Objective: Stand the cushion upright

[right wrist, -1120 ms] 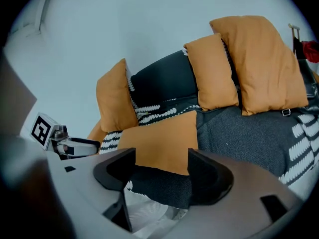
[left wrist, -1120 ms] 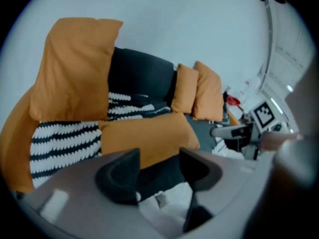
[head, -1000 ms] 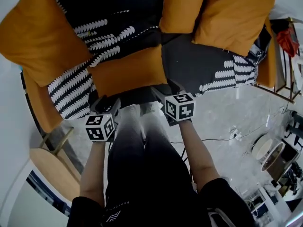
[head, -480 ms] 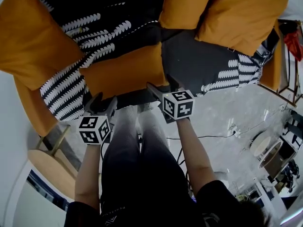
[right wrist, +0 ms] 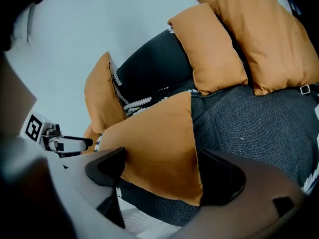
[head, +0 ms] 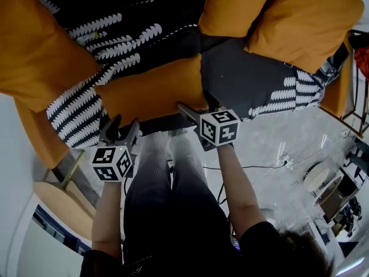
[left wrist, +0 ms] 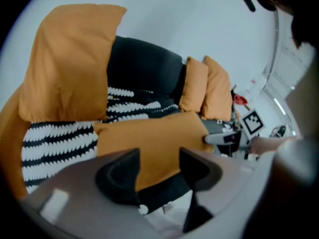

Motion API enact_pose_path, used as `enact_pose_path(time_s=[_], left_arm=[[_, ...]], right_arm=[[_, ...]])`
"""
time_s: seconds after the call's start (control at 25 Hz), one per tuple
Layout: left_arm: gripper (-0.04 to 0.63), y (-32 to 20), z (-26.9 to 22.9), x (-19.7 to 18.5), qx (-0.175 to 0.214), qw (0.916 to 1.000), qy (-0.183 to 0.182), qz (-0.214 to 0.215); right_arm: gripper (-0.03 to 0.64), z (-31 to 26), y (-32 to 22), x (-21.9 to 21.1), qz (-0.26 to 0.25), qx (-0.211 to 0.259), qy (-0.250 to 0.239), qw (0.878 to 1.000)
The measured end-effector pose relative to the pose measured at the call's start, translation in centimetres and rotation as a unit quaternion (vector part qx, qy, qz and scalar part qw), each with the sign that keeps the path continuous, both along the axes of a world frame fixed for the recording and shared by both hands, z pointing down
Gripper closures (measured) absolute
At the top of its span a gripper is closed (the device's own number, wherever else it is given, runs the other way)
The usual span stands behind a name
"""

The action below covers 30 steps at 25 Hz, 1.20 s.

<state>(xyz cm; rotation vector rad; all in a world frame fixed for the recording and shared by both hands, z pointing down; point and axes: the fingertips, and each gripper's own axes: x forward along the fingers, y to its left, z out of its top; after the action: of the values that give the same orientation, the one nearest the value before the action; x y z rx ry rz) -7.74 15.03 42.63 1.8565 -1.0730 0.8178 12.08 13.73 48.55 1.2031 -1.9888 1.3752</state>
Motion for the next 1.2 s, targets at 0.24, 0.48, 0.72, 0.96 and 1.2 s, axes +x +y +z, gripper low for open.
enact_pose_path(time_s=[0.24, 0.48, 0.72, 0.96, 1.2], left_arm=[[0.357, -0.5, -0.5, 0.3, 0.000, 1.0000, -0.002, -0.005], [0.357, 0.4, 0.9, 0.7, -0.006, 0.9999, 0.001, -0.016], [0.357, 0.6, 1.4, -0.8, -0.006, 0.9994, 0.009, -0.033], [0.354, 1.0, 1.3, -1.5, -0.001, 0.9986, 0.010, -0.052], [0.351, 1.4, 2.0, -3.6, -0.001, 0.9970, 0.007, -0.076]], right_arm=[[0.181, -0.4, -0.7, -0.1, -0.010, -0.007, -0.014, 1.000], [0.181, 0.6, -0.3, 0.2, -0.030, -0.020, -0.008, 0.999], [0.217, 0.9, 0.5, -1.6, -0.066, -0.048, 0.018, 0.996], [0.279, 0.1, 0.9, -1.8, -0.061, -0.040, 0.044, 0.996], [0.322, 0.0, 0.7, -2.3, -0.063, -0.043, 0.060, 0.995]])
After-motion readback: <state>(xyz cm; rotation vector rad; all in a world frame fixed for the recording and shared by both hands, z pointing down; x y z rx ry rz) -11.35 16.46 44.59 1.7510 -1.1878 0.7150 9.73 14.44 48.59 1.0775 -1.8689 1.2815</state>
